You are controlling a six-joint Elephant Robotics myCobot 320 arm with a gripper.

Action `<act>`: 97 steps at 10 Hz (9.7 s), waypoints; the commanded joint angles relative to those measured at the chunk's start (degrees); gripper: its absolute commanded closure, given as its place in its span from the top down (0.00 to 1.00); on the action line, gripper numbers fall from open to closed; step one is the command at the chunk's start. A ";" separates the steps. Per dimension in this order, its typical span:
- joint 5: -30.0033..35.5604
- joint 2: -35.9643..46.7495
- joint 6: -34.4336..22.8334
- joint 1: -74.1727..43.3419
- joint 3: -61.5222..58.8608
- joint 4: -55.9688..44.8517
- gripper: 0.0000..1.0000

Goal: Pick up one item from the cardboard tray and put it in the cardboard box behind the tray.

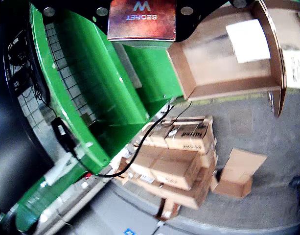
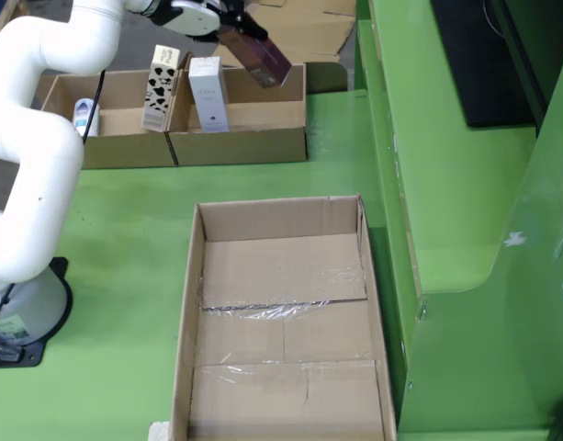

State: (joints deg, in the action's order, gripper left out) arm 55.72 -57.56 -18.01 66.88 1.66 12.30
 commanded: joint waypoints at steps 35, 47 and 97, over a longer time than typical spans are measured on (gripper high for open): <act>-1.06 -17.28 -2.97 -0.73 -1.66 17.04 0.00; -1.05 -17.28 -2.92 -1.02 -1.66 17.04 0.00; 36.92 26.92 11.93 -33.40 42.70 -10.28 1.00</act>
State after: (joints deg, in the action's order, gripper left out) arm 80.50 -51.94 -7.03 36.47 11.95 4.39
